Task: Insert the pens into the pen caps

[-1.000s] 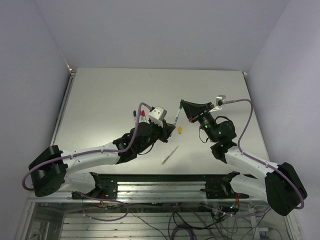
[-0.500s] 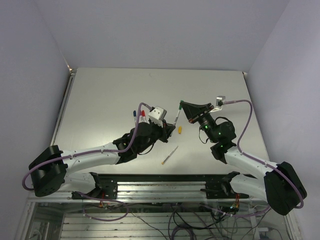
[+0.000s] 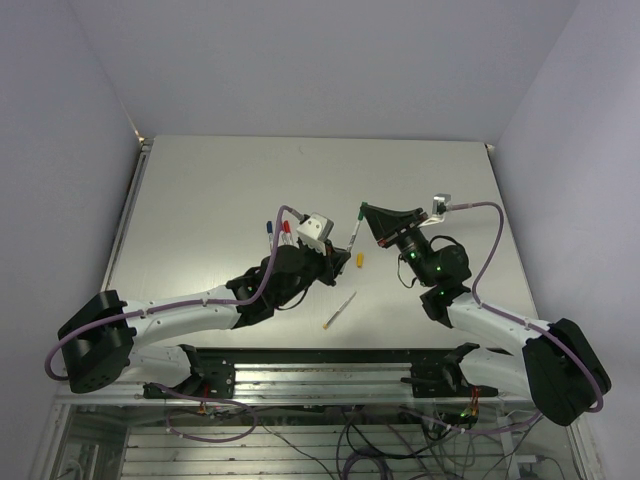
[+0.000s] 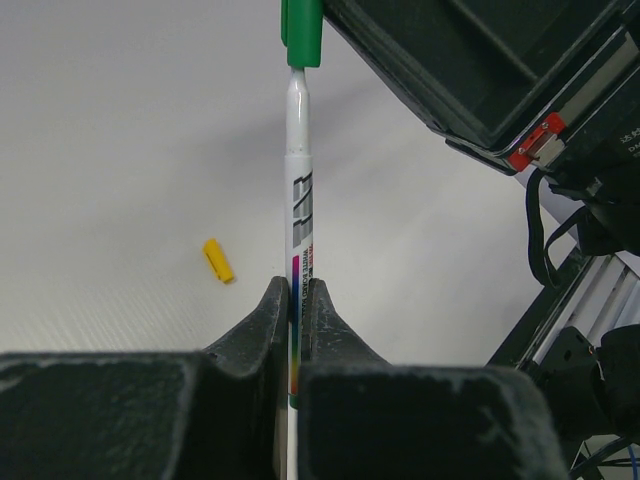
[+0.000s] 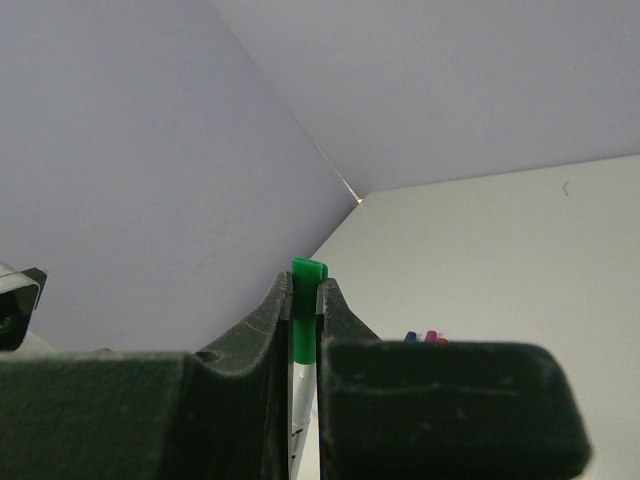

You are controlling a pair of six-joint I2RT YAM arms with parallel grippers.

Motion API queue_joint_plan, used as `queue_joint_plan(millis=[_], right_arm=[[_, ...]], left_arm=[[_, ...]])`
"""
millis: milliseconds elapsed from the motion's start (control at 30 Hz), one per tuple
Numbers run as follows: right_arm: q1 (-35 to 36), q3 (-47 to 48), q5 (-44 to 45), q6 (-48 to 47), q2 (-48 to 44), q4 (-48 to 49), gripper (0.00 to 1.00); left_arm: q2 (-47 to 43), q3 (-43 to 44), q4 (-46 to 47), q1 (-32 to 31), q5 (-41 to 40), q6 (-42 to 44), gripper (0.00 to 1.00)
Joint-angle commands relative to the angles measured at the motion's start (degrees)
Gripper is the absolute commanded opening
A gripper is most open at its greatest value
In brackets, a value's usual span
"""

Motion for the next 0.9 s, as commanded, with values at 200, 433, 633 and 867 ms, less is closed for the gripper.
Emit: queue_joint_plan(millis=[200,433,633,867], right_arm=[[0.19,-1.01,-2.41,-0.53,2.19,-0.01,0.0],[0.27,0.36,-1.8,-2.04,2.58,-0.45,0.0],[0.22,1.06,-2.54,-1.71,2.63,-1.09,0.0],[0.31,0.04,-4.37,0.63,2.49,0.17,0.0]], left_arm=[[-0.77,-0.36,9.45,0.57,1.65,-0.11,0.07],[-0.81,-1.07,9.67,0.57,2.5,-0.51,0.07],[-1.12,-1.57,9.82,0.57,0.96,-0.43,0.07],[-1.04,-2.31,11.73,0.57,-0.5,-0.76,0.07]])
